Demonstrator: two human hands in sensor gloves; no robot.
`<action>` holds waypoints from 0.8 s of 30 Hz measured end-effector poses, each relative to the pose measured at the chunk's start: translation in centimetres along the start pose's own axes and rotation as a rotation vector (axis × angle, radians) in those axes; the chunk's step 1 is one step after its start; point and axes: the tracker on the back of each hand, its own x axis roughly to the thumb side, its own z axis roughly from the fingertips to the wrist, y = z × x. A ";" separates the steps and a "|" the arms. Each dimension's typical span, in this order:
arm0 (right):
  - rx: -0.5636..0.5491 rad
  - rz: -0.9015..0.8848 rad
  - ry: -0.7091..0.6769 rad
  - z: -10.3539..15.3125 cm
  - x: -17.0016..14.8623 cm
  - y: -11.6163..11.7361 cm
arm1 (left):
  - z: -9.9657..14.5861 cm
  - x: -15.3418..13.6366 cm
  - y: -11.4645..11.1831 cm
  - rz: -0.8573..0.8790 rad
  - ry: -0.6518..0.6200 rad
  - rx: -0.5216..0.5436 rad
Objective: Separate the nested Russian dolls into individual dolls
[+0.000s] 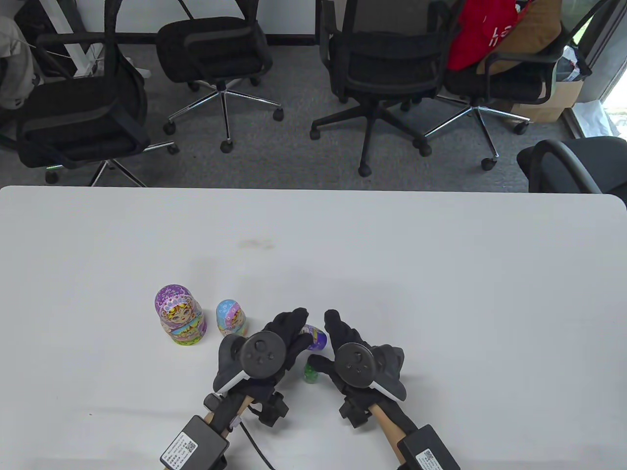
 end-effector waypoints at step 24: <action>-0.036 -0.194 0.226 -0.1 -6.2 -1.1 | -3.5 -2.9 -3.2 -0.497 0.292 -0.260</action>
